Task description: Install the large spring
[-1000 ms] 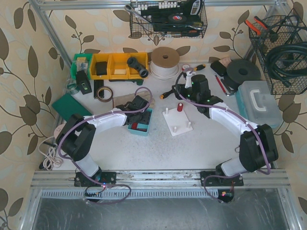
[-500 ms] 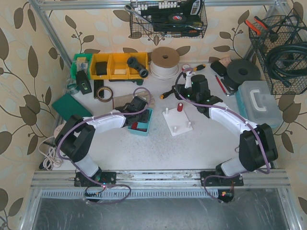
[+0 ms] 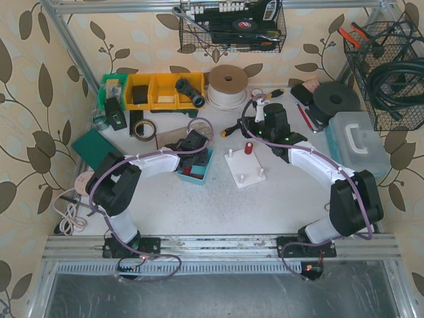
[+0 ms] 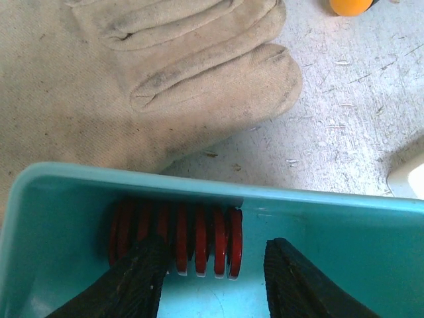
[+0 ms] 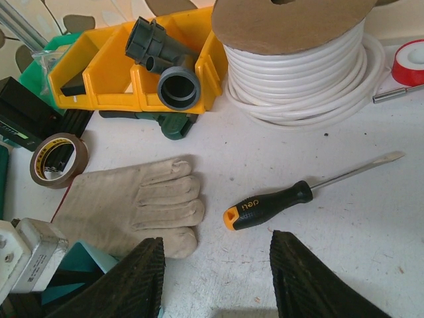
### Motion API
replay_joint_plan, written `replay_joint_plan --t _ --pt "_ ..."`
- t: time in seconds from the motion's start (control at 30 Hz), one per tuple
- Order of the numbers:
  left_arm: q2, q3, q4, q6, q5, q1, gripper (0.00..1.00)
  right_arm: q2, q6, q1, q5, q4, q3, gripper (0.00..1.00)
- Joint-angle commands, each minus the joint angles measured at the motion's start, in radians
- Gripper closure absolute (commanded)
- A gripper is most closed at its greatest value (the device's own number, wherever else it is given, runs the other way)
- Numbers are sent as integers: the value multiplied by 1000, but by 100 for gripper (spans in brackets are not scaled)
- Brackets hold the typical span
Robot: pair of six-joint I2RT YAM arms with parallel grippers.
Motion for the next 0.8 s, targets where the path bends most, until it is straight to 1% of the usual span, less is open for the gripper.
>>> replay_joint_plan --t 0.0,0.17,0.33,0.57,0.63,0.7,0.73,0.77 --pt "9 8 -24 -61 77 -31 54 14 -9 2 -14 8 36 54" --pt "-40 2 -37 -96 71 -52 54 15 -7 1 -16 9 35 54" --pt "-80 29 -76 -82 53 -52 54 19 -6 1 -19 9 37 54" --pt "-129 45 -143 -95 -28 -53 52 19 -6 1 -20 11 35 55" --pt "-130 53 -164 -94 -52 -52 49 20 -4 2 -20 11 36 55" --pt "-116 70 -196 -95 -71 -52 42 21 -4 1 -22 12 35 55" --pt "-106 78 -209 -96 -79 -52 35 20 -4 1 -21 10 35 55" --pt "-97 85 -218 -93 -83 -52 30 20 -4 1 -21 11 35 55"
